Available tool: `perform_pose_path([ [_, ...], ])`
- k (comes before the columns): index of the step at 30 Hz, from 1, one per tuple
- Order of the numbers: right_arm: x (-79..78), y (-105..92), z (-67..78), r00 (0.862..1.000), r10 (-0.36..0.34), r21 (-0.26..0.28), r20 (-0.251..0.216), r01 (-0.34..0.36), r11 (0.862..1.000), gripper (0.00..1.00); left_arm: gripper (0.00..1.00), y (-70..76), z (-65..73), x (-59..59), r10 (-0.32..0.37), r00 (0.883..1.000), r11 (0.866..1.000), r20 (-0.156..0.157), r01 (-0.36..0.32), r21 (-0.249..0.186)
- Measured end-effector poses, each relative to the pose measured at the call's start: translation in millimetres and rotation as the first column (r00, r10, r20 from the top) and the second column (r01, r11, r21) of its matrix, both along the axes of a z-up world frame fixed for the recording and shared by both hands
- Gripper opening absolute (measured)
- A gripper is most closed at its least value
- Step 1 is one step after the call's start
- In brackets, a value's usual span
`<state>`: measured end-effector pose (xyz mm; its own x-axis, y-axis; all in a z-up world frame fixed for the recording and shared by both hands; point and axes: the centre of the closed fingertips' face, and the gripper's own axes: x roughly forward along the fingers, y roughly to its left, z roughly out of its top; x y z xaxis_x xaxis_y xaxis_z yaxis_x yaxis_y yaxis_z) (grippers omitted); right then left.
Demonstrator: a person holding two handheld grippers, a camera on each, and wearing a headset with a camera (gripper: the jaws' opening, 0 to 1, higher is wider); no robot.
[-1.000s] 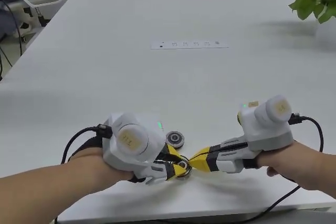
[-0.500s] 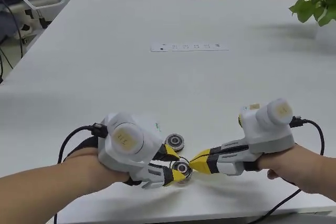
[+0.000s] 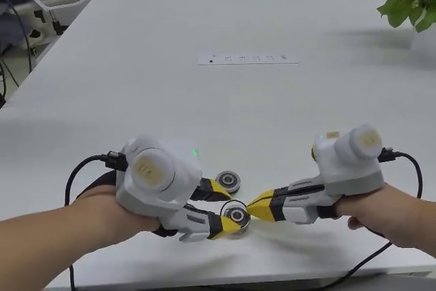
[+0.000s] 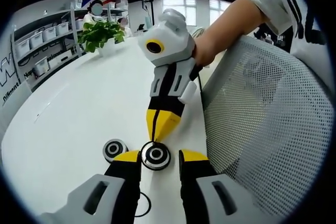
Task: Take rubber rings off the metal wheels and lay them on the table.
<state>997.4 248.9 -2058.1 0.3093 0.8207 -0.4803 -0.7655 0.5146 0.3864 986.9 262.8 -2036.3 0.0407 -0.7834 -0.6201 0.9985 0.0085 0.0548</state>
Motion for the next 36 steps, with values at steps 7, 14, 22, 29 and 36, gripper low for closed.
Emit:
perform_pose_path([
  [7, 0.6, -0.9, 1.8, 1.000, -0.004, 0.005, 0.003, 0.004, 1.000, 0.00, 0.30, 7.3, 4.8, -0.3, 0.017, 1.000, 1.000, -0.014, -0.017, -0.011],
  [14, 0.3, -0.8, 2.4, 1.000, -0.002, 0.009, 0.002, 0.002, 1.000, 0.00, 0.33, 13.6, 8.4, 0.4, 0.037, 0.999, 0.999, -0.019, -0.037, -0.017],
  [22, 1.0, -1.3, 3.9, 1.000, -0.005, 0.016, 0.002, 0.005, 1.000, 0.00, 0.38, 20.3, 17.6, 0.9, 0.056, 0.998, 0.998, -0.030, -0.057, -0.040],
  [29, 1.7, -1.8, 5.9, 1.000, -0.011, 0.024, 0.002, 0.011, 1.000, 0.00, 0.43, 29.2, 21.4, -0.2, 0.080, 0.996, 0.995, -0.046, -0.082, -0.054],
  [36, 2.0, -0.7, 8.3, 1.000, -0.014, 0.033, 0.001, 0.014, 0.999, 0.00, 0.48, 34.0, 24.4, -2.3, 0.097, 0.994, 0.993, -0.058, -0.100, -0.065],
])
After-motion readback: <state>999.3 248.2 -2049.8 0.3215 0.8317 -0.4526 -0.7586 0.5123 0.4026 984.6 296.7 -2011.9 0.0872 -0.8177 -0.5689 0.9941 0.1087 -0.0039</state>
